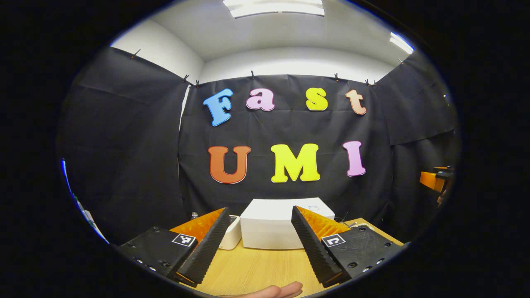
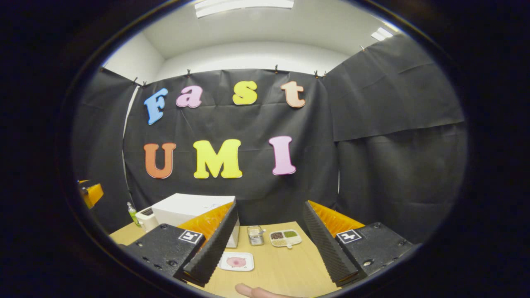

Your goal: Open the microwave oven with the left hand, put the food in, and close the microwave oven.

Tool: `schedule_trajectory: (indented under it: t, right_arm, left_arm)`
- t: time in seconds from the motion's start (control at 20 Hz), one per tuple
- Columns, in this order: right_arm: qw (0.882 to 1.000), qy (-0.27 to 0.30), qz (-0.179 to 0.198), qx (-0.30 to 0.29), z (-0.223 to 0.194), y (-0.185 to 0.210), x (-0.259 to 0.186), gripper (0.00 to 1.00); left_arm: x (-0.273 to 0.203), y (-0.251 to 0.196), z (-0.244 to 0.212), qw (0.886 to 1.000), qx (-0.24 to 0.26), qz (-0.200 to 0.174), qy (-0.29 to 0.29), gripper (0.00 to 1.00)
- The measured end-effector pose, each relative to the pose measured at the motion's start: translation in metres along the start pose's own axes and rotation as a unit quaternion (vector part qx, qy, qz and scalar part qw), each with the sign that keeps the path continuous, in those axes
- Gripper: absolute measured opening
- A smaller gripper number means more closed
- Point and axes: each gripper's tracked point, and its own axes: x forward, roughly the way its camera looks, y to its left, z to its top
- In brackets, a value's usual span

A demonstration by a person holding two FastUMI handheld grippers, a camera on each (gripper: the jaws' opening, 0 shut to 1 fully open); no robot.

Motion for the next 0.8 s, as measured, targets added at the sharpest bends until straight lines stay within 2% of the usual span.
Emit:
schedule_trajectory:
  t: [0.15, 0.2, 0.25, 0.3, 0.35, 0.4, 0.5, 0.55, 0.6, 0.65, 0.7, 0.8]
  right_arm:
    - [1.0, 0.003, 0.0, 0.01, -0.007, -0.009, 0.006, 0.95]
    - [1.0, 0.006, -0.001, 0.013, -0.012, -0.014, 0.009, 1.0]
    - [1.0, 0.008, -0.001, 0.015, -0.015, -0.017, 0.012, 0.95]
    - [1.0, 0.008, -0.001, 0.016, -0.018, -0.02, 0.014, 1.0]
    - [1.0, 0.006, -0.001, 0.013, -0.02, -0.022, 0.015, 1.0]
    - [1.0, -0.002, -0.001, 0.001, -0.02, -0.025, 0.016, 0.94]
    - [1.0, -0.017, -0.014, -0.019, -0.019, -0.033, 0.016, 0.95]
    - [0.999, -0.019, -0.015, -0.022, -0.02, -0.035, 0.015, 1.0]
    - [1.0, -0.019, -0.011, -0.021, -0.023, -0.033, 0.012, 1.0]
    - [1.0, -0.017, -0.005, -0.019, -0.025, -0.033, 0.011, 0.95]
    - [1.0, -0.014, 0.0, -0.015, -0.029, -0.033, 0.01, 1.0]
    - [1.0, -0.015, 0.006, -0.01, -0.03, -0.037, 0.009, 1.0]
  left_arm:
    - [0.018, -0.013, -0.017, 1.0, 0.001, -0.002, 0.01, 0.95]
    - [0.025, -0.02, -0.023, 1.0, 0.001, -0.007, 0.013, 0.95]
    - [0.033, -0.027, -0.029, 1.0, 0.001, -0.01, 0.012, 0.94]
    - [0.042, -0.034, -0.033, 1.0, 0.005, -0.01, 0.009, 0.94]
    - [0.049, -0.041, -0.039, 1.0, 0.006, -0.013, 0.007, 0.94]
    - [0.059, -0.051, -0.047, 1.0, 0.004, -0.019, 0.006, 0.94]
    - [0.081, -0.074, -0.071, 0.999, -0.011, -0.036, 0.016, 0.94]
    - [0.095, -0.084, -0.084, 0.999, -0.017, -0.045, 0.02, 0.94]
    - [0.106, -0.093, -0.098, 0.998, -0.021, -0.05, 0.027, 0.94]
    - [0.118, -0.099, -0.114, 0.998, -0.021, -0.052, 0.034, 0.95]
    - [0.13, -0.105, -0.13, 0.998, -0.016, -0.052, 0.042, 0.95]
    - [0.155, -0.119, -0.161, 0.997, -0.005, -0.055, 0.053, 0.95]
